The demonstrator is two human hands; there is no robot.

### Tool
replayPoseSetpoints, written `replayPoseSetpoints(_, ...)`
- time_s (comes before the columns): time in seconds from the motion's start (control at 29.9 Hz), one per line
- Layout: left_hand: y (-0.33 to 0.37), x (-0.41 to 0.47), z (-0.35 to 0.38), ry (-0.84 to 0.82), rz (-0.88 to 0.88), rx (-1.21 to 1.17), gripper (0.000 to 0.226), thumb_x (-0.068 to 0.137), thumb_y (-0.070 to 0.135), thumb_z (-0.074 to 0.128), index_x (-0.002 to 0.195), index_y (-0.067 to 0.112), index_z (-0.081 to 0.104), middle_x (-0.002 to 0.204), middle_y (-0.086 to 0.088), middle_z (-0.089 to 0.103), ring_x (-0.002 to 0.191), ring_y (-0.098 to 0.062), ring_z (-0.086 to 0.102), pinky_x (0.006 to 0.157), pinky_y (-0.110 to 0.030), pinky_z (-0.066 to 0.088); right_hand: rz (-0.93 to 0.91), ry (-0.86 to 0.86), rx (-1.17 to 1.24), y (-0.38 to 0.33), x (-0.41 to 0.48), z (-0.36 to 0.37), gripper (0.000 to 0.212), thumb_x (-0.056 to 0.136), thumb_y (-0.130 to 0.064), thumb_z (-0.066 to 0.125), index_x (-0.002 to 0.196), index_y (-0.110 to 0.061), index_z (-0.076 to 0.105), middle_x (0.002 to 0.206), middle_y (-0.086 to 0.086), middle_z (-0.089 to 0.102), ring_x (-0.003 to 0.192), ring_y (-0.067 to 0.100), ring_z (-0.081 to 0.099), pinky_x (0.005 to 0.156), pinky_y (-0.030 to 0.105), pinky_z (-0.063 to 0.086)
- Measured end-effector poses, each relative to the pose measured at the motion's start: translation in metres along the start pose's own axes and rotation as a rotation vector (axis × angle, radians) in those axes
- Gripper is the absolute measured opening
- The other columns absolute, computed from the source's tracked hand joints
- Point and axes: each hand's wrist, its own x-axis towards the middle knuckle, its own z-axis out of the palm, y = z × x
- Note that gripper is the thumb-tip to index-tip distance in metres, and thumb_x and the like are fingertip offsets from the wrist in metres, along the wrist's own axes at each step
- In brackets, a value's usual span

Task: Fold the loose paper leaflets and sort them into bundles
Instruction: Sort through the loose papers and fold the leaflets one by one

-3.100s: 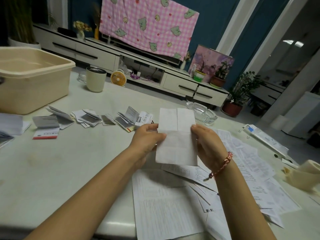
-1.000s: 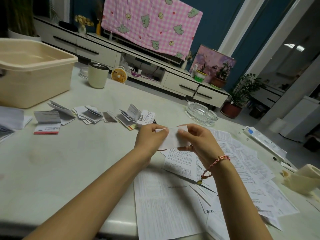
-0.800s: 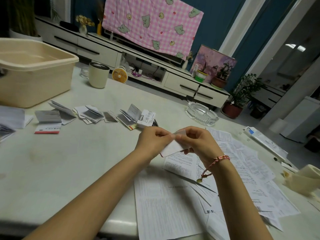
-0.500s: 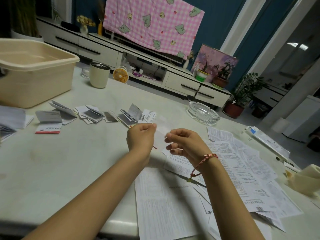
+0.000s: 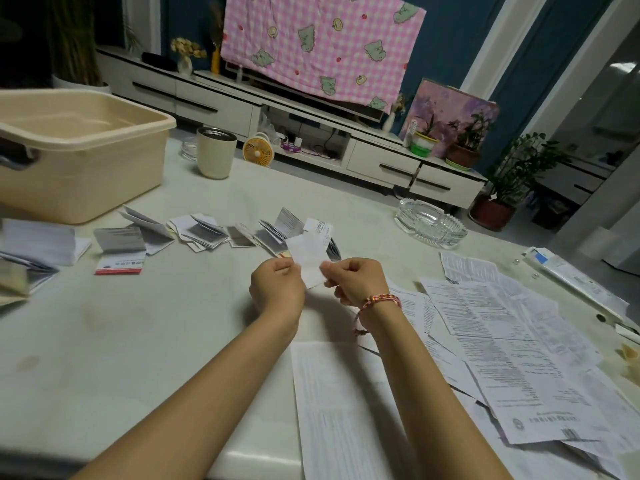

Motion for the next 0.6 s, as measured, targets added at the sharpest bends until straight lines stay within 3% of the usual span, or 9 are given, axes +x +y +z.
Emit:
replayPoseSetpoints(0.1, 0.0, 0.004, 0.001, 0.039, 0.007, 0.024, 0.019, 0.083, 0.002, 0.052, 0.093, 0.014, 0.062, 0.102, -0.01, 0.068, 0.093, -0.032, 0.064, 0.077, -0.035, 0.051, 0.006, 0.028, -0.008, -0.001, 0.009, 0.004, 0.028, 0.086, -0.011, 0.063, 0.059, -0.012, 0.055, 0.057, 0.004, 0.058, 0.029, 0.003, 0.042, 0.036, 0.013, 0.035)
replayPoseSetpoints(0.17, 0.006, 0.0, -0.001, 0.075, 0.012, 0.06, 0.029, 0.085, 0.0, 0.045, 0.106, 0.012, 0.06, 0.106, -0.003, 0.062, 0.096, -0.026, 0.059, 0.081, -0.03, 0.047, 0.023, -0.036, 0.012, -0.004, 0.012, 0.013, 0.027, 0.086, -0.003, 0.058, 0.06, -0.01, 0.054, 0.058, 0.006, 0.055, 0.029, 0.004, 0.043, 0.037, 0.014, 0.038)
replayPoseSetpoints(0.27, 0.013, 0.002, -0.008, 0.108, 0.034, 0.057, 0.037, 0.085, -0.004, 0.041, 0.117, 0.006, 0.058, 0.121, -0.009, 0.059, 0.111, -0.026, 0.055, 0.089, -0.027, 0.042, 0.035, -0.155, 0.058, -0.008, 0.009, 0.032, 0.025, 0.083, 0.008, 0.056, 0.064, -0.008, 0.054, 0.06, 0.008, 0.05, 0.028, 0.004, 0.042, 0.039, 0.015, 0.039)
replayPoseSetpoints(0.37, 0.02, 0.013, -0.025, 0.128, 0.06, 0.077, 0.041, 0.08, -0.01, 0.041, 0.112, 0.003, 0.063, 0.122, -0.013, 0.061, 0.113, -0.028, 0.055, 0.093, -0.028, 0.042, 0.017, -0.174, 0.06, -0.01, 0.004, 0.052, 0.017, 0.082, 0.007, 0.059, 0.072, -0.006, 0.057, 0.063, 0.006, 0.05, 0.03, 0.003, 0.043, 0.037, 0.013, 0.04)
replayPoseSetpoints(0.47, 0.019, 0.019, -0.059, 0.132, 0.112, 0.167, 0.04, 0.079, -0.012, 0.04, 0.104, 0.006, 0.066, 0.117, -0.012, 0.063, 0.108, -0.028, 0.058, 0.091, -0.029, 0.045, 0.01, -0.194, 0.022, -0.014, -0.003, 0.074, 0.013, 0.081, 0.002, 0.063, 0.087, -0.008, 0.058, 0.066, 0.005, 0.055, 0.042, 0.011, 0.05, 0.041, 0.016, 0.044)
replayPoseSetpoints(0.54, 0.015, 0.017, -0.09, 0.141, 0.177, 0.219, 0.037, 0.081, -0.011, 0.042, 0.095, 0.014, 0.066, 0.11, -0.008, 0.065, 0.099, -0.028, 0.061, 0.089, -0.034, 0.05, -0.001, -0.24, 0.022, -0.016, -0.013, 0.09, 0.014, 0.08, 0.002, 0.064, 0.085, -0.01, 0.057, 0.069, 0.007, 0.057, 0.045, 0.012, 0.051, 0.04, 0.015, 0.044)
replayPoseSetpoints(0.6, 0.015, 0.011, -0.126, 0.191, 0.289, 0.27, 0.033, 0.084, -0.009, 0.046, 0.093, 0.015, 0.066, 0.098, -0.001, 0.066, 0.089, -0.02, 0.061, 0.081, -0.027, 0.049, -0.035, -0.31, 0.035, -0.021, -0.026, 0.108, 0.013, 0.081, 0.0, 0.064, 0.08, -0.011, 0.057, 0.067, 0.006, 0.057, 0.047, 0.011, 0.051, 0.04, 0.014, 0.044)
